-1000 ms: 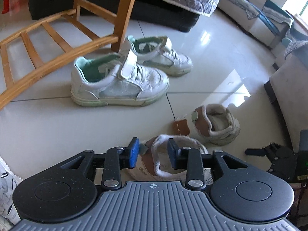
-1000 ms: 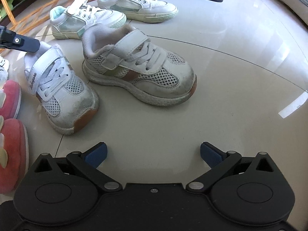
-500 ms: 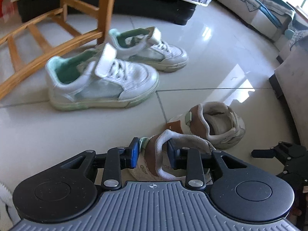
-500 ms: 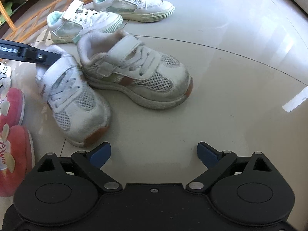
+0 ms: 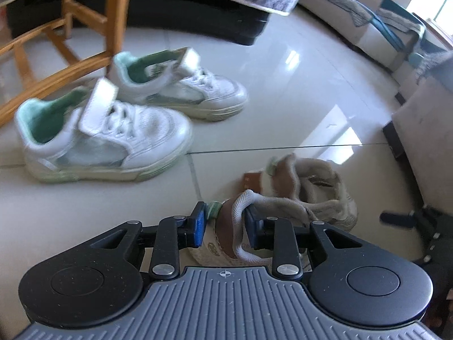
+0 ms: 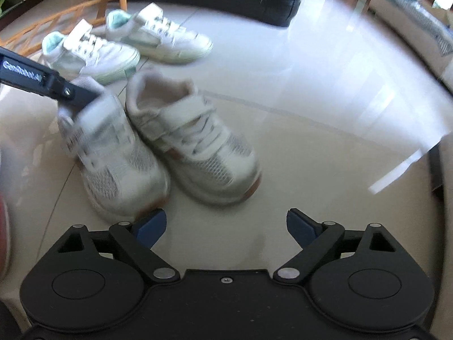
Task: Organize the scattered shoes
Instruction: 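Lower the sneaker beside its mate and open the left gripper, then move the left gripper down to the heels of the pink slippers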
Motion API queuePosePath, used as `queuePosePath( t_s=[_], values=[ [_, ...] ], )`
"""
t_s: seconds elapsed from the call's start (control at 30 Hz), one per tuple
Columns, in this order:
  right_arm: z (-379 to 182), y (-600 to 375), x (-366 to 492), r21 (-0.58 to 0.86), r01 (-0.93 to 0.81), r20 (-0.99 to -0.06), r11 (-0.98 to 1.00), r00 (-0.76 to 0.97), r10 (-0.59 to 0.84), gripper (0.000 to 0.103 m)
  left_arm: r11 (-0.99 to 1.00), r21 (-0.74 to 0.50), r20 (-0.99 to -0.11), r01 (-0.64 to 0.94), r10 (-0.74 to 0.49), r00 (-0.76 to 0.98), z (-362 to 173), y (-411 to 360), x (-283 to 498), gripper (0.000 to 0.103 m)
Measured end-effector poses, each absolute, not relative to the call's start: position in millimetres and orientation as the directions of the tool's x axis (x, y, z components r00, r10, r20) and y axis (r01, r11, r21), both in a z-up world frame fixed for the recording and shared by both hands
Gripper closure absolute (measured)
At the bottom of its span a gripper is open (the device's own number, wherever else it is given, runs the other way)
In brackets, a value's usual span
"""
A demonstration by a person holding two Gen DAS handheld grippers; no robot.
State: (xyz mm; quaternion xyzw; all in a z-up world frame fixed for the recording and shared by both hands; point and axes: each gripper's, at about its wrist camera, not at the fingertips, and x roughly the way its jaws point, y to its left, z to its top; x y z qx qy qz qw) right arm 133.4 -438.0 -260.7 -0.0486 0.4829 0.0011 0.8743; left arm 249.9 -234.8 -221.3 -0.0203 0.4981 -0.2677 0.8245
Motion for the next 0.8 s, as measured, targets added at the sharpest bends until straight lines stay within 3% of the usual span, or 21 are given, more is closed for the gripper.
queuePosePath(
  t_s=[0.2,0.33,0.5,0.8],
  values=[
    [-237,-450,136,-0.036,-0.01,-0.796,0.999,0.605,-0.023,0.009,0.842,-0.315,-0.817,0.438,-0.475,0.326,-220,-244,252,0.073],
    [-223,-436,132,-0.004,-0.095,-0.768,0.995,0.638,0.058,0.009,0.85,-0.322,-0.817,0.418,-0.472,0.33,-204,-226,245,0.069],
    [-220,-411,132,0.02,-0.206,-0.767,0.978,0.624,0.147,0.009,0.874,-0.276,-0.817,0.4,-0.432,0.381,-173,-185,221,0.07],
    [-216,-391,130,0.019,-0.283,-0.776,0.959,0.601,0.192,0.009,0.947,-0.287,-0.841,0.144,-0.321,0.436,-126,-94,151,0.065]
  ],
)
